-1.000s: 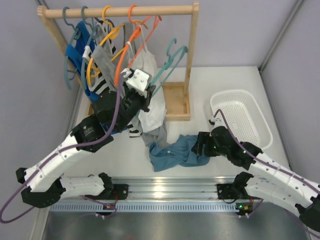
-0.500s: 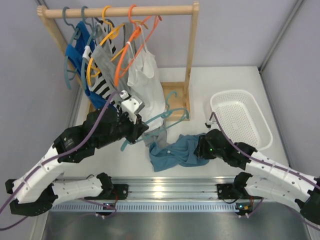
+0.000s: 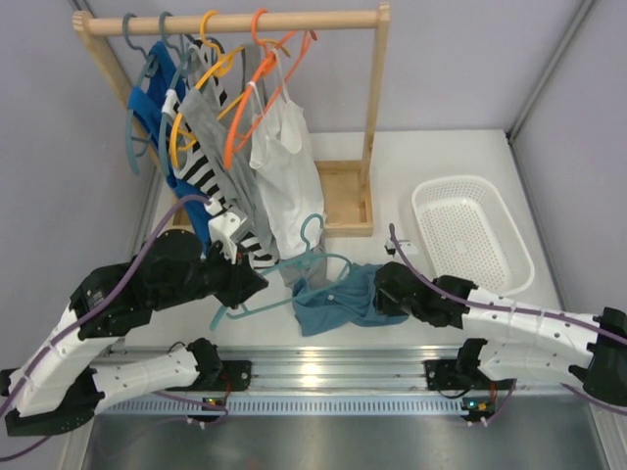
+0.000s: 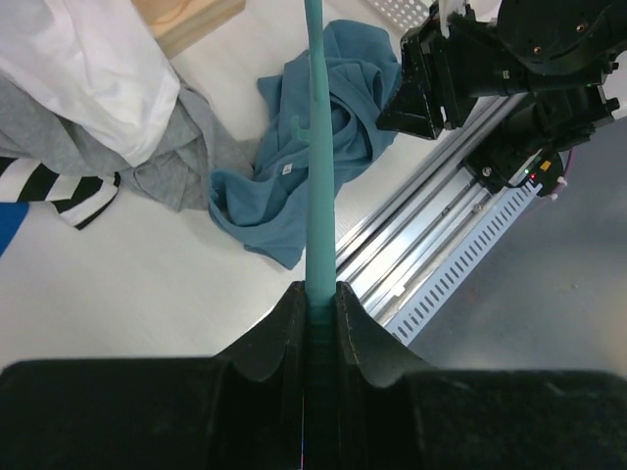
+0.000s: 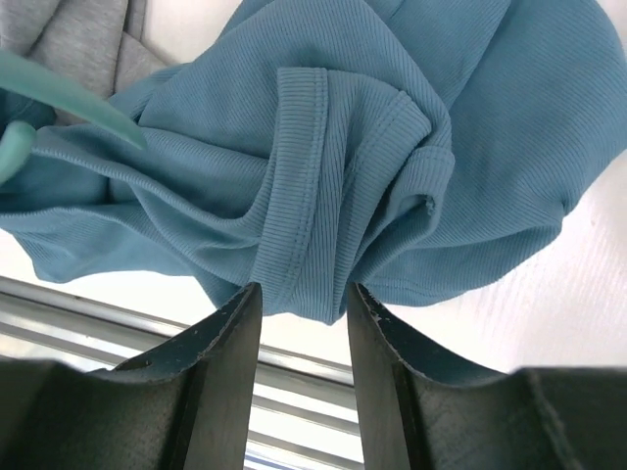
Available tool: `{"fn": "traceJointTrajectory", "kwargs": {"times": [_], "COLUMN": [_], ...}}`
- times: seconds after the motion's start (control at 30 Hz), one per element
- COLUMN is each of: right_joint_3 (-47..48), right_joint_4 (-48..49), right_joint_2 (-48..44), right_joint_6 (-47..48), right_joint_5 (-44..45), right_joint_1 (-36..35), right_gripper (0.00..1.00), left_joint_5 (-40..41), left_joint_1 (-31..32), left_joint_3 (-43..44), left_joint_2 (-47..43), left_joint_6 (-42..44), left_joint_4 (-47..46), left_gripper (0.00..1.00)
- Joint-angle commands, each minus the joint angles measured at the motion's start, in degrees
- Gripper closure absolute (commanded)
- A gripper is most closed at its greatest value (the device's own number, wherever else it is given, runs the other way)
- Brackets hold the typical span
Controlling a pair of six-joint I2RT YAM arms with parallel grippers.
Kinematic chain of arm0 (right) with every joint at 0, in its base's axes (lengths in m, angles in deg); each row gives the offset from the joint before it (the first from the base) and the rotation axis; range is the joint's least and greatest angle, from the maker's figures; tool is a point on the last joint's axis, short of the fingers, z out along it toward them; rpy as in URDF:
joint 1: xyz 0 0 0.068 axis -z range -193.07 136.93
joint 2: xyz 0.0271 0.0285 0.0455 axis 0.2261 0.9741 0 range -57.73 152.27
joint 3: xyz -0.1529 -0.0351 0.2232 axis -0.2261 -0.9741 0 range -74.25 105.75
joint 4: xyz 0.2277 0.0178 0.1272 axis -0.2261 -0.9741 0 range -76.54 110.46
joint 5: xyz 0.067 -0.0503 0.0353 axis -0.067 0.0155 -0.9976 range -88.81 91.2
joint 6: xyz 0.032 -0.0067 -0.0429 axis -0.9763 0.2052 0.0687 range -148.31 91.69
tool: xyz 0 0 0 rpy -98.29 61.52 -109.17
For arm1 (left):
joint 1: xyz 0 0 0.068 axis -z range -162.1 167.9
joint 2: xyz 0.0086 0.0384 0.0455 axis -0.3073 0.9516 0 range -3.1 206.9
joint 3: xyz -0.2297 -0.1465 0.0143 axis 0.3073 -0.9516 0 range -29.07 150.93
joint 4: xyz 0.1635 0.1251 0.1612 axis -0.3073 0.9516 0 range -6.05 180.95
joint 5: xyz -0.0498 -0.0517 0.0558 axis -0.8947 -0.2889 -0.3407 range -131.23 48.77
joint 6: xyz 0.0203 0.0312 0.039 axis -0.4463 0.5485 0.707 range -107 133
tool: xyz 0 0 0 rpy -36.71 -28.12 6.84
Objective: Place the tank top on the hanger
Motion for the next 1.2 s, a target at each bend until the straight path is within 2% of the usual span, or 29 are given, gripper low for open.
{"fn": "traceJointTrajectory", "kwargs": {"times": [0.0,0.73,1.07,1.17], "right_joint_3": [4.6,11.0,11.7,11.6], "right_joint_4": [-2.1,-4.7,-5.4,-4.8], "right_joint_2": [1.6,12.8,15.7,16.3], "right_joint_6": [-2.3,-2.5,-2.9,-2.8], "right_joint_5": [5.1,8.5,8.7,8.0], "right_joint_1": [-2.0,-4.5,-5.0,-5.0], "right_gripper": [0.6,0.59,0.59,0.61], "left_joint_5": [-2.6,-6.3,-8.1,-8.1], "left_joint_1": [0.3,0.3,0.3,0.3], "left_joint_3": [-0.5,4.3,-0.6,-2.1], "left_joint_2": [-0.8,-0.8,-1.6,-2.0], "left_joint_6": [-2.9,-2.3,-2.4,-2.4], "left_joint_4": [2.7,6.5,4.2,3.1], "left_gripper": [1.0,1.0,1.0,1.0]}}
